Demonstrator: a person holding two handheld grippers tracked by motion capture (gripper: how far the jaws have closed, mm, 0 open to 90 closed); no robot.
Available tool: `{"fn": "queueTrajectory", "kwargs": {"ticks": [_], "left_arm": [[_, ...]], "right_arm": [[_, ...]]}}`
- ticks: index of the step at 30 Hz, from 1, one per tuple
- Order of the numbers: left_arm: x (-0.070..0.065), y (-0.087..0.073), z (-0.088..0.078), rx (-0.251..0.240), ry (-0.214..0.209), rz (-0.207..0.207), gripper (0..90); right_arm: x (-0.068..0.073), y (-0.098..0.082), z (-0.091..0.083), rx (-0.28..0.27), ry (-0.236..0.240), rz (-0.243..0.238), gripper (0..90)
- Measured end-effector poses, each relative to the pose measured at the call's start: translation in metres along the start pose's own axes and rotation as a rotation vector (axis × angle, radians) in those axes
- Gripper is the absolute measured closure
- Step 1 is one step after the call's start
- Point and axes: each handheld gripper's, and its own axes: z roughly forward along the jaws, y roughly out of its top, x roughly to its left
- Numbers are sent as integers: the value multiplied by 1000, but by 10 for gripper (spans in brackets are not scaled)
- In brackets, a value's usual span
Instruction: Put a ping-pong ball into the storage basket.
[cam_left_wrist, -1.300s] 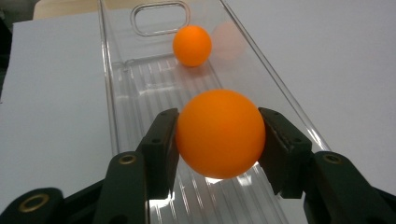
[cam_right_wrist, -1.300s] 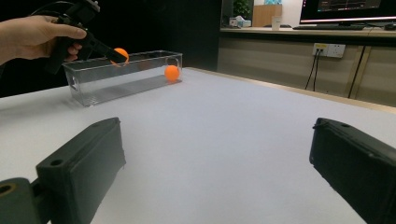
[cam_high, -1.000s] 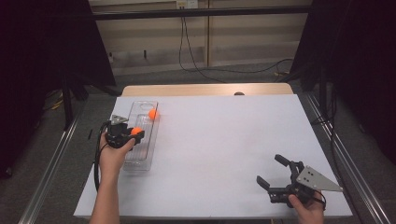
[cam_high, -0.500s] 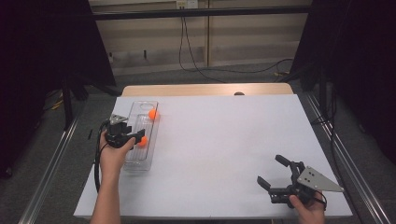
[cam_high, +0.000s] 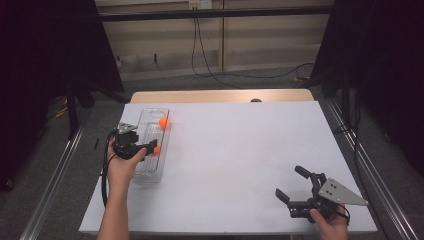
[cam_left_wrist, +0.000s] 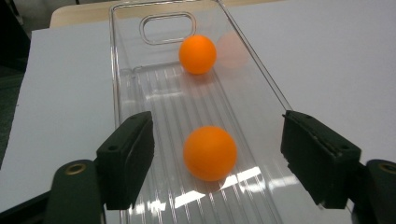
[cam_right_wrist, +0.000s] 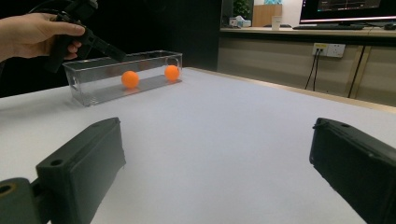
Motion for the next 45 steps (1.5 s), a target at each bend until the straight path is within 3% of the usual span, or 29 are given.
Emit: {"fn": "queueTrajectory", "kwargs": {"ticks": [9,16,25,35,39,45], "left_arm": [[-1,0,-5,-51,-11,-9,112],[-3,-1,-7,-52,-32,-18,93],[-4,-8,-13,-109,-77,-32,71],[-10,-14,-23,-177,-96,-9,59],[-15,-17,-24,-181,-111,13,59],[-19,-21,-26,-215,-125,9,51]], "right_arm": [[0,0,1,3,1,0,23],[0,0,1,0,-1,3,23],[0,0,2,2,2,1,22],[0,0,1,1,0,2,23],[0,0,1,1,0,3,23],[0,0,1,1,0,5,23]]}}
